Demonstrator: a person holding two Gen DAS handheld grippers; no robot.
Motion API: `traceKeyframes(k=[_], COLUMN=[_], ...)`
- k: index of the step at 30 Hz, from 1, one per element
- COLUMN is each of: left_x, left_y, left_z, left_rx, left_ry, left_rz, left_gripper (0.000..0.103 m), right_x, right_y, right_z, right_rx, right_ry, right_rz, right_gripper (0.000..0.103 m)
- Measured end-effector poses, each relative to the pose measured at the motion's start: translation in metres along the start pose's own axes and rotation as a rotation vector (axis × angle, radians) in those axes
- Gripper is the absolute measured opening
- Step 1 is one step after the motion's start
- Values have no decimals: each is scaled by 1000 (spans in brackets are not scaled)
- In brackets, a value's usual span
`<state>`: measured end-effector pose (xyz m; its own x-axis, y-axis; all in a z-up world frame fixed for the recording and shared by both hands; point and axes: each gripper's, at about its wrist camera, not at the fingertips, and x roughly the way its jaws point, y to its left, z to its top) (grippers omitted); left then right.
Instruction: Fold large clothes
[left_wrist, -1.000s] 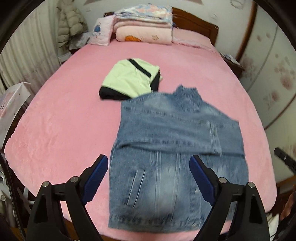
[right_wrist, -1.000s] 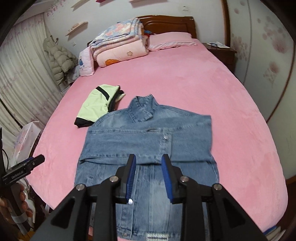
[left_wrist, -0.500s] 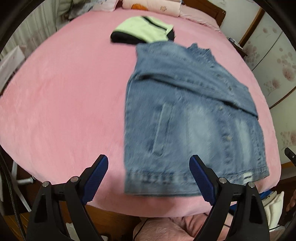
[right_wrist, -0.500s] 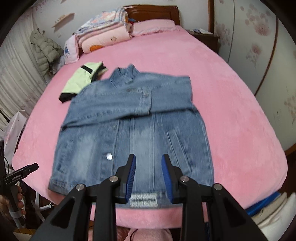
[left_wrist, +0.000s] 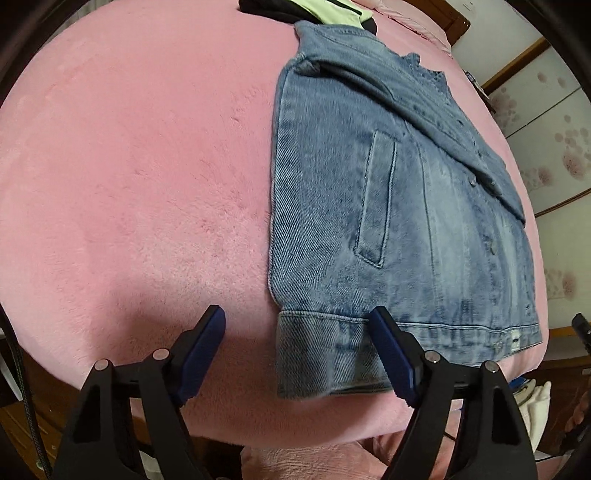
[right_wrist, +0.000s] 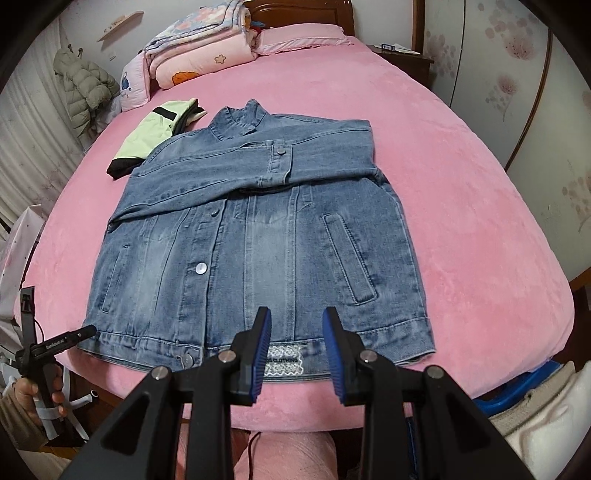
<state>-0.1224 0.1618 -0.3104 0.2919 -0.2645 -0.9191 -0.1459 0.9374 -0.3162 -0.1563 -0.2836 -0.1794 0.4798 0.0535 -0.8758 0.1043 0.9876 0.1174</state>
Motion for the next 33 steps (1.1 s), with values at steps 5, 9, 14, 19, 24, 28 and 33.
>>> traceKeyframes(k=[5, 9, 14, 19, 24, 28, 33], left_x=[8, 7, -1, 0, 5, 9, 15], left_y=[-12, -37, -50, -62, -63, -60, -53], left_z=[1, 4, 10, 11, 14, 15, 17], left_rx=[16, 87, 131, 183, 178, 158, 122], left_ry=[10, 18, 21, 30, 60, 76, 98], left_rz=[-16, 43, 83, 136, 145, 125, 104], left_gripper=[57, 31, 15, 15, 15, 15, 17], right_x=[6, 10, 22, 38, 56, 69, 81], right_y=[-11, -26, -55, -94, -123, -137, -147], right_z=[-2, -6, -19, -41, -55, -59, -60], right_rx=[31, 84, 179, 326, 438, 498, 564], right_ry=[15, 22, 81, 127, 148, 158, 136], right_rz=[-14, -15, -17, -9, -19, -5, 43], right_gripper=[29, 29, 29, 35, 35, 35, 36])
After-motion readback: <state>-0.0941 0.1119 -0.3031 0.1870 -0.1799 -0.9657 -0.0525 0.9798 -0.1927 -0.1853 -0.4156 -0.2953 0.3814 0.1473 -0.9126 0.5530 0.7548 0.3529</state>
